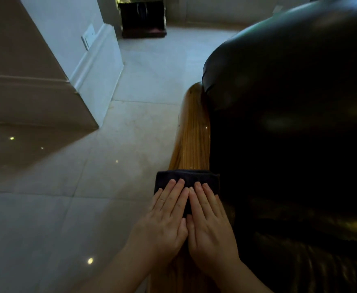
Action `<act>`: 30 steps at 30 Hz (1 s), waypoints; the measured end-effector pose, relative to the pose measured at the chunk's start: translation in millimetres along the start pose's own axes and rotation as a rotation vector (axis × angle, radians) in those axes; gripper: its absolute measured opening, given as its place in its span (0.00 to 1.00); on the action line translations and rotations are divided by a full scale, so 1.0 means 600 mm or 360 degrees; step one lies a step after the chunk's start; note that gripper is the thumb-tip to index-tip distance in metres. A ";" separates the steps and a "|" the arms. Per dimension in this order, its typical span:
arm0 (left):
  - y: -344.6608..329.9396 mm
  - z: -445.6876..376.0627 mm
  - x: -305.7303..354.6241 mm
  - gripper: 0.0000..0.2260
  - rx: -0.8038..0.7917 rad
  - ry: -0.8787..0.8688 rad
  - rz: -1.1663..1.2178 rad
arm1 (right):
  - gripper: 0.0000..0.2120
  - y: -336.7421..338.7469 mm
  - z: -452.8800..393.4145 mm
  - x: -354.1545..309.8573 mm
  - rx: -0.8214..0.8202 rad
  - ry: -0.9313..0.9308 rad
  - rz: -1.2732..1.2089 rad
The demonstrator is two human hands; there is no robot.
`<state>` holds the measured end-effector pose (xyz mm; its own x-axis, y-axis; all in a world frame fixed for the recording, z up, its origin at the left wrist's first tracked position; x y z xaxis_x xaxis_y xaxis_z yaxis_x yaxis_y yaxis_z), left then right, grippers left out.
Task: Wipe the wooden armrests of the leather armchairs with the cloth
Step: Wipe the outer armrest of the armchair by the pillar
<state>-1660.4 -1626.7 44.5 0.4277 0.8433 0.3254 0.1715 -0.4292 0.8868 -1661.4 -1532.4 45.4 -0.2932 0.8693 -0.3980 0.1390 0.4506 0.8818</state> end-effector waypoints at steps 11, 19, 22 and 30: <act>-0.016 -0.104 -0.054 0.27 -0.0139 0.0063 0.0124 | 0.29 -0.023 -0.110 0.033 -0.0117 -0.0039 -0.0075; -0.054 -0.184 -0.100 0.29 -0.0362 0.0233 0.0271 | 0.30 -0.041 -0.193 0.056 -0.0216 0.0040 0.0039; -0.062 -0.212 -0.115 0.30 -0.0362 0.0310 0.0347 | 0.27 -0.042 -0.233 0.065 -0.0171 0.0055 0.0038; -0.072 -0.232 -0.129 0.31 -0.0379 0.0380 0.0414 | 0.28 -0.043 -0.255 0.070 -0.0191 0.0018 -0.0006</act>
<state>-1824.5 -1628.4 26.7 0.2071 0.7801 0.5904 -0.1369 -0.5744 0.8070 -1822.0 -1538.4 44.5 -0.3043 0.8650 -0.3990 0.0237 0.4256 0.9046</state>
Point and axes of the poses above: each hand's wrist, its own z-axis away from the middle knuckle, its own y-axis out of the back of the hand, x = y × z, the point moved 8 cm from there along -z, towards the middle knuckle, and after that the axes turned 12 degrees about x, right-handed, at the moved point
